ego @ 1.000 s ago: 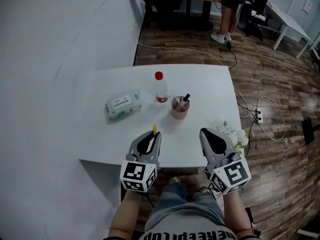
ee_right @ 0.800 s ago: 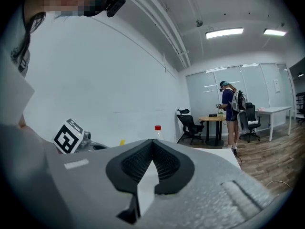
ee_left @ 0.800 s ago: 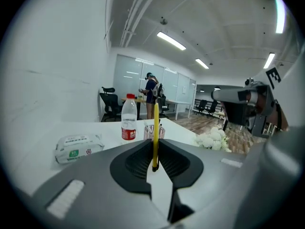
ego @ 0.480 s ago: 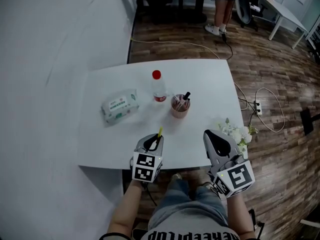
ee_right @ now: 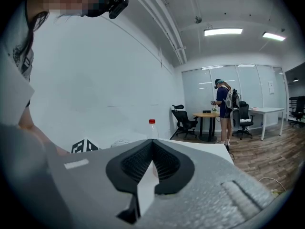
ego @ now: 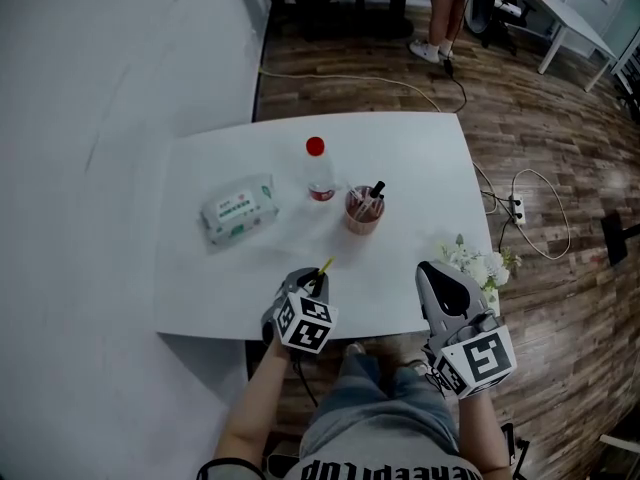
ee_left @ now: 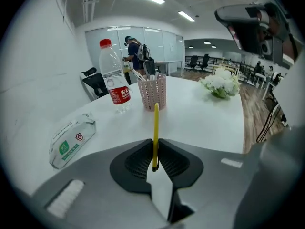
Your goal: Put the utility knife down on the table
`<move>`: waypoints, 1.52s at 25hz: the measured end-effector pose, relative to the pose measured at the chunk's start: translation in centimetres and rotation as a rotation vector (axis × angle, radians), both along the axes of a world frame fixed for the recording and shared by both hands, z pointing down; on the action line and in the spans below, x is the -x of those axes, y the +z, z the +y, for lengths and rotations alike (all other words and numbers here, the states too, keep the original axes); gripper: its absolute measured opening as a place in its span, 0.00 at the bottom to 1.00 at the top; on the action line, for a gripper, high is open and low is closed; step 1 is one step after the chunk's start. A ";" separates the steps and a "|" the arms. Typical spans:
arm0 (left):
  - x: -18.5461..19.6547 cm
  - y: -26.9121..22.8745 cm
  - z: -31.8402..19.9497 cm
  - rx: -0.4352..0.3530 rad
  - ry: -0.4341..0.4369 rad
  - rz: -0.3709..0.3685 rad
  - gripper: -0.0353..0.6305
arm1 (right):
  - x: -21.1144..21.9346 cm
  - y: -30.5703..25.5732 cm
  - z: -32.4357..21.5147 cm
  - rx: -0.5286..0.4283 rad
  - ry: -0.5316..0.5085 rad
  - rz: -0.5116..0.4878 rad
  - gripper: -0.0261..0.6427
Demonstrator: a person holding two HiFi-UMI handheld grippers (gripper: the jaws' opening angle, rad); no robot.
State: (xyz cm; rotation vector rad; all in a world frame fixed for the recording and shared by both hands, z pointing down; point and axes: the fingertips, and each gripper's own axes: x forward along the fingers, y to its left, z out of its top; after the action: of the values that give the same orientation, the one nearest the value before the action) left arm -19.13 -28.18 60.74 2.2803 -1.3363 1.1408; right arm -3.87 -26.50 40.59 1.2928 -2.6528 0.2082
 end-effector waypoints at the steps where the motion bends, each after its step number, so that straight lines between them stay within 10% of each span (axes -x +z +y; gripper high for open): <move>1: 0.1 0.4 0.0 0.009 0.007 -0.024 0.15 | -0.1 0.1 0.0 0.001 0.002 0.001 0.04; 13: 0.8 3.3 -0.4 0.035 0.073 -0.273 0.15 | -0.5 0.6 -0.3 0.014 0.016 0.016 0.04; 38: -0.2 2.9 0.9 -0.058 0.112 -0.269 0.20 | -0.7 0.1 1.1 -0.005 0.014 0.021 0.04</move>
State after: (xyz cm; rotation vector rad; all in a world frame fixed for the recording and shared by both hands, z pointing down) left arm -18.97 -27.24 63.67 2.3323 -1.3632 1.5103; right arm -3.13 -25.39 40.71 1.3082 -2.6292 0.1885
